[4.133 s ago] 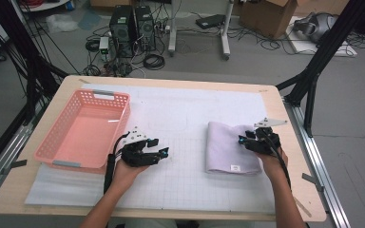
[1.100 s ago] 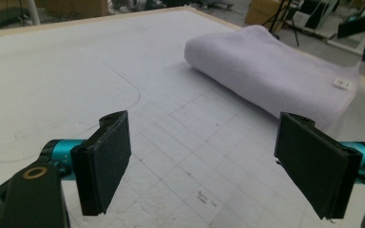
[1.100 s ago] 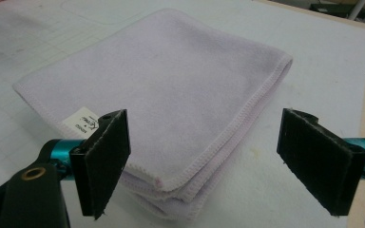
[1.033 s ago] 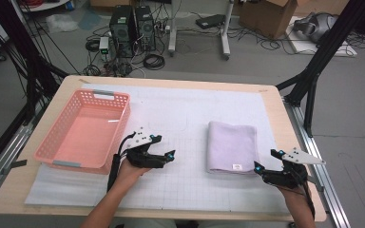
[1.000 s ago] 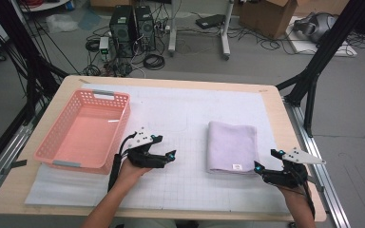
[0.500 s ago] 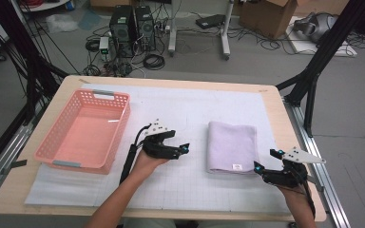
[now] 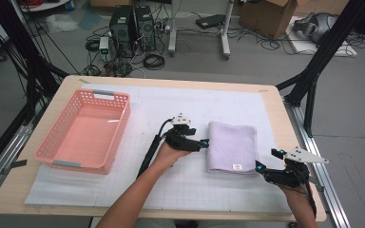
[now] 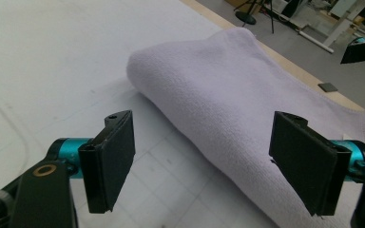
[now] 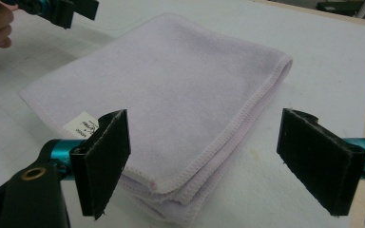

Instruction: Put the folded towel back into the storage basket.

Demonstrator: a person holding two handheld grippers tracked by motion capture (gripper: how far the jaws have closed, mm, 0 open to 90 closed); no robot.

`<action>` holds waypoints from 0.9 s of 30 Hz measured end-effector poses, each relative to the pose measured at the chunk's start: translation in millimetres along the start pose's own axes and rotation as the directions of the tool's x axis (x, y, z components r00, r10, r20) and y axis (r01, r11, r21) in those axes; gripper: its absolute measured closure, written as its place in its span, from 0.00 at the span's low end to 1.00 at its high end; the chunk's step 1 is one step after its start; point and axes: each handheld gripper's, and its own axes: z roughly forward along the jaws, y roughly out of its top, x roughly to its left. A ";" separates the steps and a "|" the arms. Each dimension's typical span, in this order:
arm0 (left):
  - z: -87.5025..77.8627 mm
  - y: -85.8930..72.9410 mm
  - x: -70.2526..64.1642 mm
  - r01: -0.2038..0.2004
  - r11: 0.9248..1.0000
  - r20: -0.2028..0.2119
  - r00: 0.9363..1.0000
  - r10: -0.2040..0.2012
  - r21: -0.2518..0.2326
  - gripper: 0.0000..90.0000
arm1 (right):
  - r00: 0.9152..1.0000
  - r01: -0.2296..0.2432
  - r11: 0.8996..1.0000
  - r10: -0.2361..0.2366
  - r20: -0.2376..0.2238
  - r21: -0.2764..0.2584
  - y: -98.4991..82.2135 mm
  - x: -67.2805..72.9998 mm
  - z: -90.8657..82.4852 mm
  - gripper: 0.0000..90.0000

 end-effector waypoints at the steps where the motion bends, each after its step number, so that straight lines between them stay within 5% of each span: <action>1: 3.7 0.9 -1.2 -0.004 1.000 0.001 1.000 0.004 0.007 0.26 | 1.000 0.000 1.000 0.000 0.000 0.000 0.1 0.0 -0.1 0.19; 13: 39.2 5.0 -13.9 -0.002 0.995 0.001 1.000 0.001 0.100 0.24 | 1.000 -0.007 1.000 0.007 -0.003 -0.002 0.3 -0.8 -0.9 0.19; 27: 63.0 -0.3 -22.7 0.015 0.981 -0.054 0.999 -0.004 0.196 0.20 | 1.000 -0.010 1.000 0.010 -0.004 -0.003 -0.2 -1.9 -0.4 0.19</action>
